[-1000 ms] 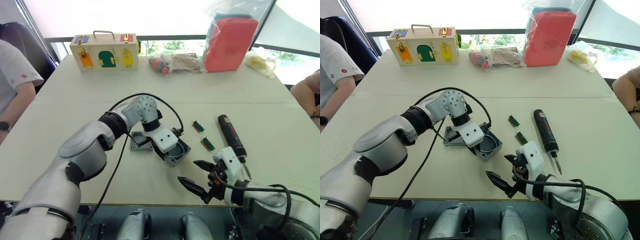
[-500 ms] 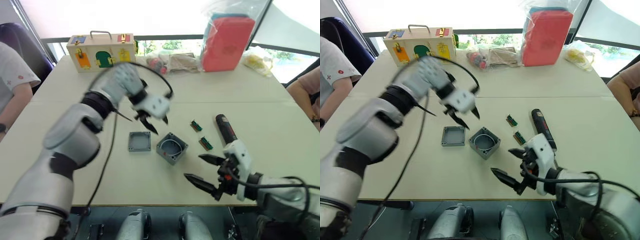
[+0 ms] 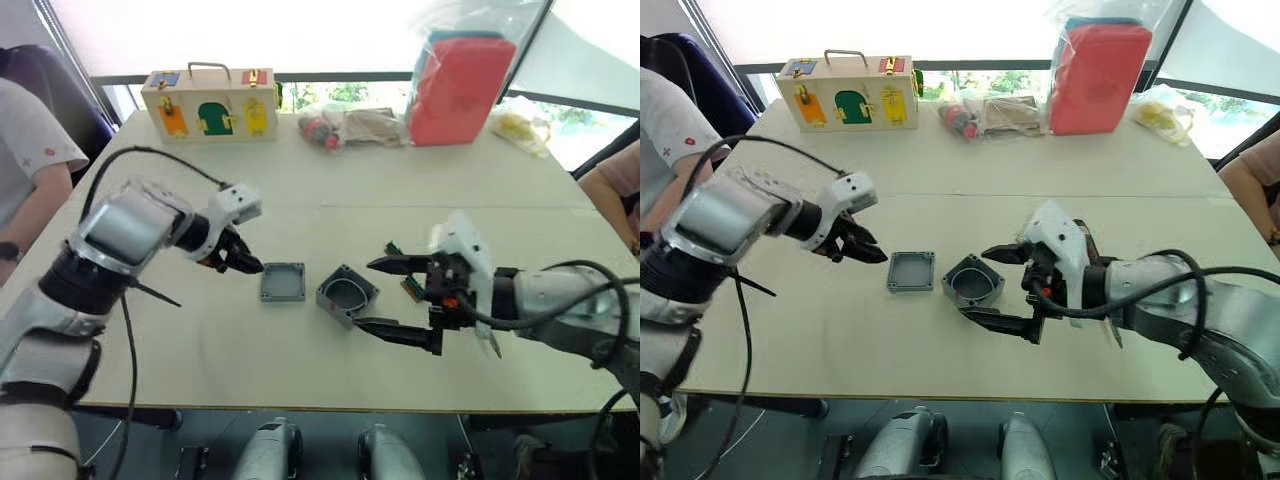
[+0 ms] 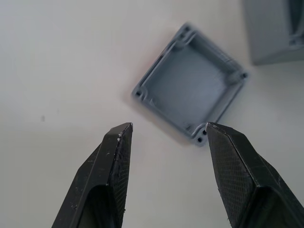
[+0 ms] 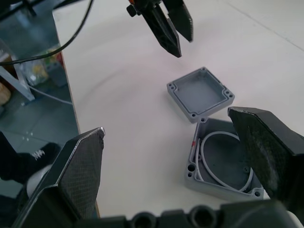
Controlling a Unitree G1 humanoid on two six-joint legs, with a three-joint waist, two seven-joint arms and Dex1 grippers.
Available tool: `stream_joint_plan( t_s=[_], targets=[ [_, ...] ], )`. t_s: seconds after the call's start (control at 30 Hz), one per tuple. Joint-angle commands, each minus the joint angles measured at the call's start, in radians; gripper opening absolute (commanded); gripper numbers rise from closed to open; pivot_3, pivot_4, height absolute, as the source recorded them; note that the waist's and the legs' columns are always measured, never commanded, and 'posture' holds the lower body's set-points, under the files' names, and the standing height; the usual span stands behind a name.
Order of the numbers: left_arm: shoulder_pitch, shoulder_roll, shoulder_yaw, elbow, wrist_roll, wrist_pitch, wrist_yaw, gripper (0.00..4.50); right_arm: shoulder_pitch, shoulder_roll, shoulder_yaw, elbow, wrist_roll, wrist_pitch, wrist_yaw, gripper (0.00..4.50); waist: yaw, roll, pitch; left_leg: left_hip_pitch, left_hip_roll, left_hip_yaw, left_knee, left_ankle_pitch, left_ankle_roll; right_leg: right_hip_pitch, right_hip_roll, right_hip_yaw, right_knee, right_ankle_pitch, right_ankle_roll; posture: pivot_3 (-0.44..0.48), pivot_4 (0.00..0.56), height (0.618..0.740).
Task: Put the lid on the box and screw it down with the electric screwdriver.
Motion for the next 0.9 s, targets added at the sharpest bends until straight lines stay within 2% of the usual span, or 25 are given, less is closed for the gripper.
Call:
stream_joint_plan(
  t_s=[0.03,0.17,0.33,0.57,0.67,0.77,0.83,0.9],
  targets=[
    [0.017,-0.072,0.092,-0.018,0.019,0.089,0.152,2.48,-0.041,0.02,0.052,0.008,-0.097,-0.043,0.042,4.5,-0.001,0.0,0.0,0.0,0.0,0.0,0.001,0.0,0.0,0.0,0.0,0.0,0.001,0.0,0.0,0.0,0.15,0.74],
    [0.055,-0.156,0.16,0.023,-0.003,0.089,0.288,2.48,-0.045,0.049,0.067,0.003,-0.142,-0.045,0.05,4.5,-0.002,0.0,0.0,-0.001,0.0,0.0,0.001,0.0,0.0,-0.002,0.0,0.001,0.001,0.0,0.0,0.0,0.15,0.74],
    [0.034,-0.247,0.214,0.106,-0.028,0.089,0.406,2.48,-0.018,0.081,0.048,-0.016,-0.151,-0.028,0.034,4.5,0.001,0.0,0.0,-0.001,0.0,0.0,0.0,0.001,-0.002,-0.002,-0.001,0.002,0.001,0.0,0.0,0.0,0.15,0.74],
    [0.047,-0.254,0.146,0.128,-0.096,0.089,0.479,2.48,0.019,0.109,0.021,-0.028,-0.166,-0.018,0.003,4.5,0.0,0.001,-0.001,-0.001,-0.001,0.0,0.0,0.002,-0.01,-0.003,-0.004,0.004,0.001,0.0,0.0,0.0,0.15,0.74],
    [0.059,-0.268,0.16,0.135,-0.112,0.089,0.522,1.8,0.039,0.119,0.009,-0.031,-0.18,-0.015,-0.015,4.5,0.0,0.001,-0.002,-0.001,-0.001,0.0,0.0,0.002,-0.01,-0.002,-0.005,0.004,0.001,0.0,0.0,0.0,0.15,0.74],
    [0.062,-0.28,0.174,0.135,-0.133,0.089,0.558,0.64,0.056,0.122,-0.001,-0.034,-0.187,-0.014,-0.024,4.5,0.0,0.001,-0.002,0.0,-0.001,0.0,0.0,0.002,-0.011,-0.002,-0.006,0.004,0.001,0.0,0.0,0.0,0.15,0.74],
    [0.062,-0.293,0.187,0.138,-0.141,0.089,0.583,0.06,0.07,0.127,-0.011,-0.027,-0.19,-0.016,-0.03,4.5,0.0,0.001,-0.003,0.0,-0.001,0.0,0.0,0.002,-0.011,-0.002,-0.006,0.004,0.001,0.0,0.0,0.0,0.15,0.74],
    [0.064,-0.314,0.209,0.147,-0.144,0.089,0.615,0.06,0.091,0.141,-0.03,-0.005,-0.189,-0.022,-0.036,4.5,0.001,0.001,-0.003,0.0,-0.001,0.0,0.0,0.001,-0.011,-0.002,-0.006,0.004,0.001,0.0,0.0,0.0,0.15,0.74]
  ],
)
